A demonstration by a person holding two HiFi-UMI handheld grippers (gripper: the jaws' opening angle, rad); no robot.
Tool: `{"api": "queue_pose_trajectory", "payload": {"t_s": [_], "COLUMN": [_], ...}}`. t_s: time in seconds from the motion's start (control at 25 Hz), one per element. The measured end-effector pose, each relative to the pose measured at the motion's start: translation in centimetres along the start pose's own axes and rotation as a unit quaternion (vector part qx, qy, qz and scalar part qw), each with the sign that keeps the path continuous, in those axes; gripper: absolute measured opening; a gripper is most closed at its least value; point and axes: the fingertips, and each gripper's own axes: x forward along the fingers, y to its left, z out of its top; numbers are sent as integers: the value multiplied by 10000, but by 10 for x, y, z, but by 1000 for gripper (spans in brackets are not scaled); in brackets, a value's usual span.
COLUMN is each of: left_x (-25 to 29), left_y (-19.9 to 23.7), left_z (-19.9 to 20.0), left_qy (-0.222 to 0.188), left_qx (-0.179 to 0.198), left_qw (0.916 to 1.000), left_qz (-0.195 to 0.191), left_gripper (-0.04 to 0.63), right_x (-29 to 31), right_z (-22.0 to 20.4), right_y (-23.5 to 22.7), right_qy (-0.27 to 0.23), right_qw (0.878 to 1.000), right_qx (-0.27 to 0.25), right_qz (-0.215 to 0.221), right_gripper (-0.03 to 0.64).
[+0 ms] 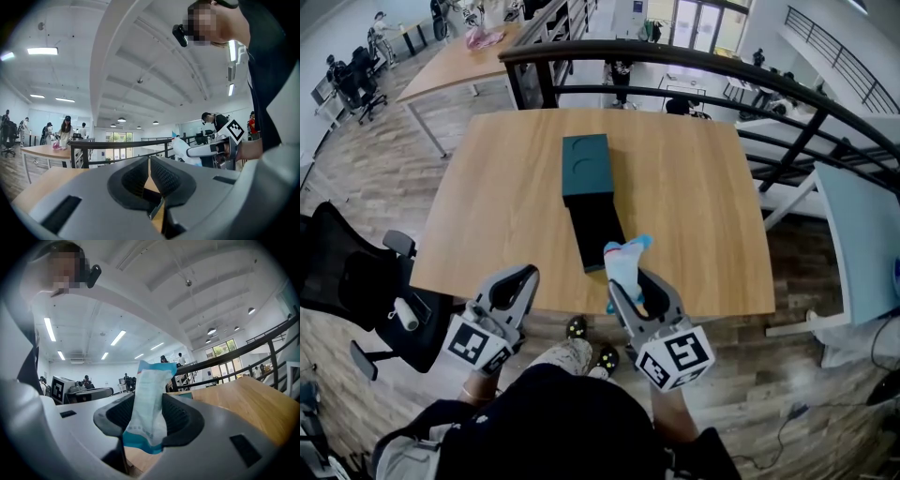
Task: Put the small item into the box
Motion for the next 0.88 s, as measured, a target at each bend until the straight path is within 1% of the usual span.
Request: {"api": "queue_pose_trajectory", "payload": {"t_s": [0.12, 0.44, 0.52, 0.72, 0.88], "left_x": [17, 68, 78, 98, 112], "left_y": [11, 34, 45, 72, 90], "left_z": [0, 10, 8, 2, -4], "left_qy": [-10, -139, -151, -78, -32], "left_qx": [15, 64, 68, -79, -95], "left_qw": [10000, 9985, 9983, 9985, 9983], "left_qz": [-85, -518, -556, -528, -574], "left_gripper": [23, 23, 23, 23, 23], "right_x": [10, 37, 49, 77, 98], "right_z": [8, 18, 18, 13, 8], "right_y": [-8, -37, -45, -64, -76], "right_qy": [-32, 45, 87, 283, 407], "right_qw": [9999, 9993, 9990, 9982, 9976], "right_qx": [-61, -76, -86, -117, -82], "right_qz": [-74, -362, -421, -516, -549], "right_gripper": [187, 187, 187, 187, 187]}}
